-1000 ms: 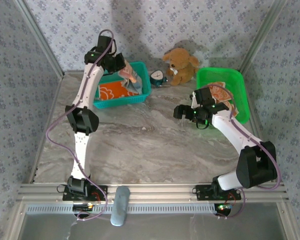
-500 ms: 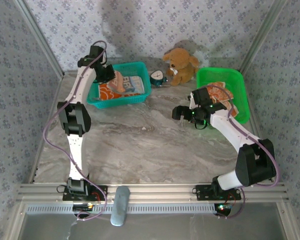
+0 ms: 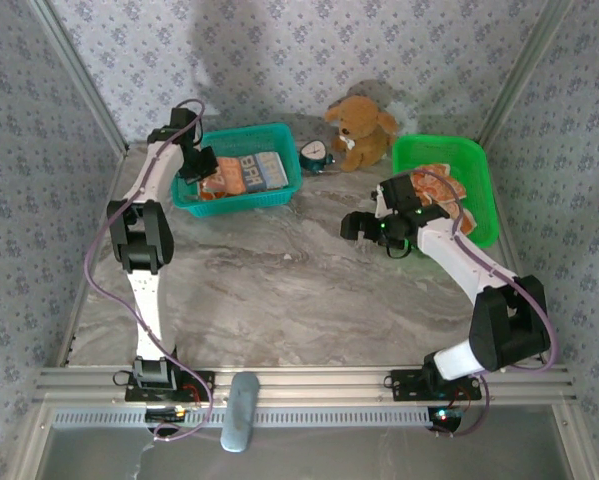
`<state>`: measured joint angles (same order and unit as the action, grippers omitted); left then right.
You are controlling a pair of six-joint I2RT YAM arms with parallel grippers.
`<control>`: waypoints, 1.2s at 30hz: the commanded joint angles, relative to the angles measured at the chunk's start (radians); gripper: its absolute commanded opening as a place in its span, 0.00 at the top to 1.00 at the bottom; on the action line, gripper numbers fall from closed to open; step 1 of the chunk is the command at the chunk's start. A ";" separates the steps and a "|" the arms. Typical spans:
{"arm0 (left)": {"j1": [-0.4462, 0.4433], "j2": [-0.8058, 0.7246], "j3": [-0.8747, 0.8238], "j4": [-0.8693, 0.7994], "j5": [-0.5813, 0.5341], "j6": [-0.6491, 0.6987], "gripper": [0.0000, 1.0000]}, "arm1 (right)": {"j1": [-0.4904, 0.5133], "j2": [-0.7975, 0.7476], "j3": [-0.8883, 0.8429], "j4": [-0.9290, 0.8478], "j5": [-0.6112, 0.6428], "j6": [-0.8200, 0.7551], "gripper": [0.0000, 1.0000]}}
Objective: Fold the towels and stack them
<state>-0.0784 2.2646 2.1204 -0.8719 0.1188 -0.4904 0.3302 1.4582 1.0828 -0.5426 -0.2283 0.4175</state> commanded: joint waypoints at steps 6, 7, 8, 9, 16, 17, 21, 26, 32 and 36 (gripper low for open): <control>0.023 -0.038 -0.007 0.027 -0.037 0.010 1.00 | 0.017 0.016 0.042 -0.011 0.002 -0.001 0.00; 0.025 -0.030 -0.001 0.020 -0.043 0.013 1.00 | 0.018 0.017 0.042 -0.013 0.001 -0.001 0.00; 0.027 -0.024 0.008 0.013 -0.054 0.019 1.00 | 0.019 0.015 0.042 -0.016 0.003 -0.001 0.00; 0.029 -0.019 0.012 0.009 -0.065 0.023 1.00 | 0.021 0.016 0.042 -0.017 0.004 -0.001 0.00; 0.042 0.017 0.082 -0.046 -0.108 0.063 0.46 | 0.027 0.012 0.043 -0.019 0.006 0.000 0.00; 0.042 0.019 0.096 -0.057 -0.118 0.067 0.36 | 0.029 0.011 0.041 -0.019 0.006 -0.001 0.00; 0.041 0.011 0.124 -0.077 -0.128 0.075 0.20 | 0.034 0.007 0.036 -0.016 0.008 0.001 0.00; 0.035 -0.027 0.120 -0.090 -0.146 0.075 0.09 | 0.039 -0.002 0.029 -0.013 0.012 0.003 0.00; 0.019 -0.085 0.050 -0.046 -0.065 0.064 0.32 | 0.039 -0.019 0.017 -0.005 0.016 0.007 0.00; 0.014 -0.079 -0.007 -0.018 0.002 0.036 0.66 | 0.047 -0.038 0.000 0.000 0.024 0.017 0.00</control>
<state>-0.0563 2.2223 2.1468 -0.9089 0.0559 -0.4355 0.3668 1.4612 1.0920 -0.5423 -0.2218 0.4217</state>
